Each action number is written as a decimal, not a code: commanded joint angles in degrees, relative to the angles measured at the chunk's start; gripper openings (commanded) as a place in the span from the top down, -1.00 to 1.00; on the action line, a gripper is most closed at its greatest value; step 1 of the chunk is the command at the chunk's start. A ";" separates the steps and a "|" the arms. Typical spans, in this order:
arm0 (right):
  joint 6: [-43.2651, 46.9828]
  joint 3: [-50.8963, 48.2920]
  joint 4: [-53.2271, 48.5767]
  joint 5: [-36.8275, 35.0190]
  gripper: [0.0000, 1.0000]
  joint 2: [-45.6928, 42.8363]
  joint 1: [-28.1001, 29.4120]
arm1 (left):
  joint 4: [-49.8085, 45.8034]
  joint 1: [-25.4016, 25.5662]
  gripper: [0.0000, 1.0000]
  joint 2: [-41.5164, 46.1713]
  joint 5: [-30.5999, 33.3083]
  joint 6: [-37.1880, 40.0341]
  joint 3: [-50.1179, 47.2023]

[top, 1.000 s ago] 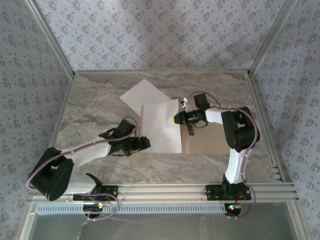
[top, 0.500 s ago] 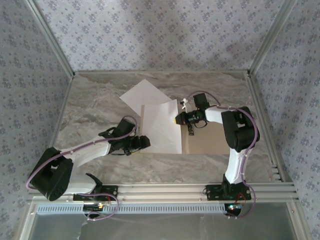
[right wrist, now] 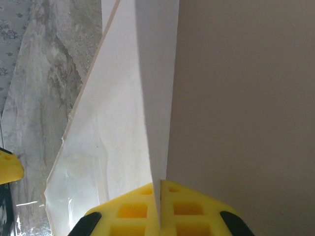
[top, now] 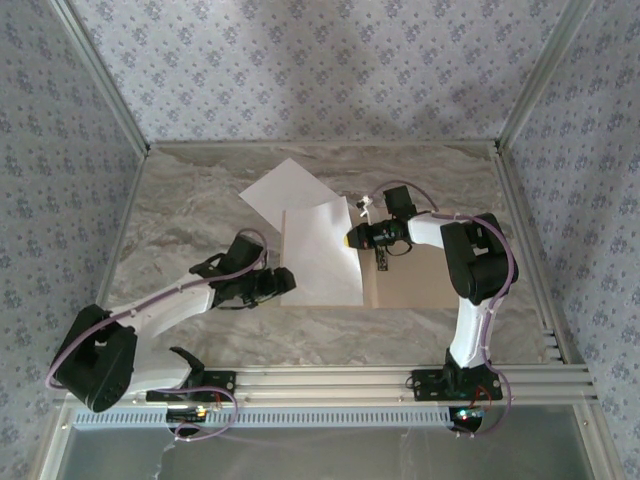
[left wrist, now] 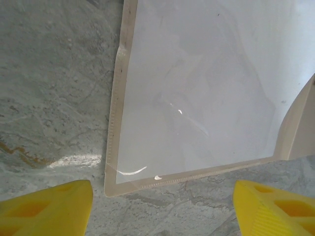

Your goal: Put the files into the folder

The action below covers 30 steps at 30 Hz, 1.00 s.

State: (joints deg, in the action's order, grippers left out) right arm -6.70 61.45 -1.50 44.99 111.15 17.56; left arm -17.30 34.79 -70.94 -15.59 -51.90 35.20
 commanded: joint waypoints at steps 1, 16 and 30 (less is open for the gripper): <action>-1.01 1.23 1.03 1.92 1.00 1.24 0.32 | -2.30 -0.78 -0.50 1.54 0.74 0.48 0.45; -4.02 -0.78 4.45 2.58 1.00 1.46 0.76 | -1.90 -1.05 -0.50 2.37 0.69 0.12 -0.73; -4.99 -3.43 4.31 2.50 1.00 -0.36 -0.34 | -1.36 -1.34 -0.50 3.03 0.57 -0.22 -2.04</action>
State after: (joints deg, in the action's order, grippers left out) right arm -10.98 58.96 3.03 46.28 111.81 17.50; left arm -18.20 33.74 -68.97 -15.57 -51.92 33.67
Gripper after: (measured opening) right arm 0.057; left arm 0.752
